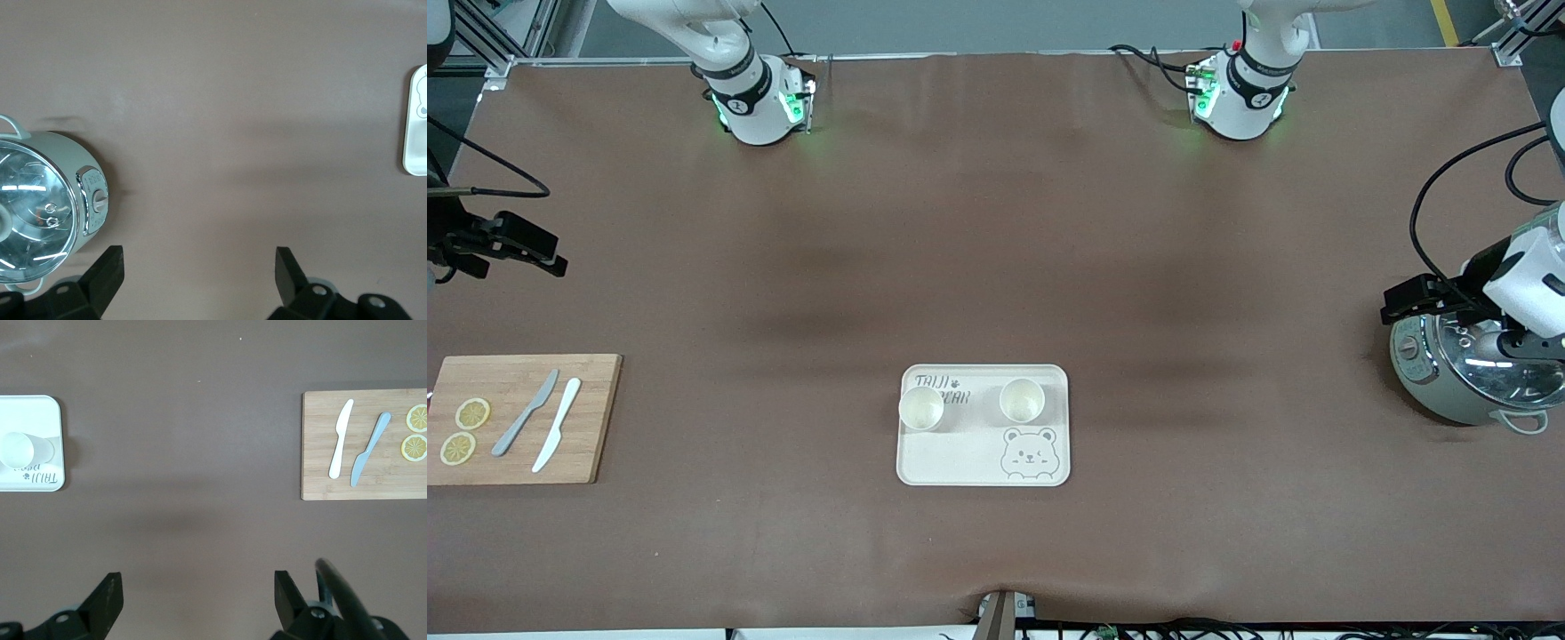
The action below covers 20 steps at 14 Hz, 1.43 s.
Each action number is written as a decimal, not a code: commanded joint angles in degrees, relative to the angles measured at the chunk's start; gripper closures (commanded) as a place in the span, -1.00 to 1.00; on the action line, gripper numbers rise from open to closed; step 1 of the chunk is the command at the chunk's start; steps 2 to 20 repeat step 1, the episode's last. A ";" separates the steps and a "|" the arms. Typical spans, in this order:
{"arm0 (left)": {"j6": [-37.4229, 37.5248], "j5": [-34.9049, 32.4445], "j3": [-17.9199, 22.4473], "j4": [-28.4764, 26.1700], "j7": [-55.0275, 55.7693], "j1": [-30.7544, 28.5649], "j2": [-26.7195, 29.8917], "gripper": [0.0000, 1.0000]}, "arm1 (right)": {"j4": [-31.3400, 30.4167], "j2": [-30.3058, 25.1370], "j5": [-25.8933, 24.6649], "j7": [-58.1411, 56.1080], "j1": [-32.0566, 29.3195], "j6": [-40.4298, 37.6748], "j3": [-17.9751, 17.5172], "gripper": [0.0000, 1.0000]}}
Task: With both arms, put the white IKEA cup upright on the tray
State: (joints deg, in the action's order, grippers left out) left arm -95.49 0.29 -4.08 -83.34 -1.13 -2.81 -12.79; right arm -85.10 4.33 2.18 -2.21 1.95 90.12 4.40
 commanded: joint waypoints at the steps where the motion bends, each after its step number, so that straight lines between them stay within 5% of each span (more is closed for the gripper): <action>1: 0.31 -0.55 0.12 1.16 -0.10 0.26 -0.39 -1.00 | -0.06 -0.81 -0.86 -0.25 0.33 -0.82 0.08 -1.00; 20: 0.31 -0.55 0.12 1.16 -0.10 0.26 -0.39 -1.00 | -0.06 -0.81 -0.86 -0.25 0.33 -0.82 0.08 -1.00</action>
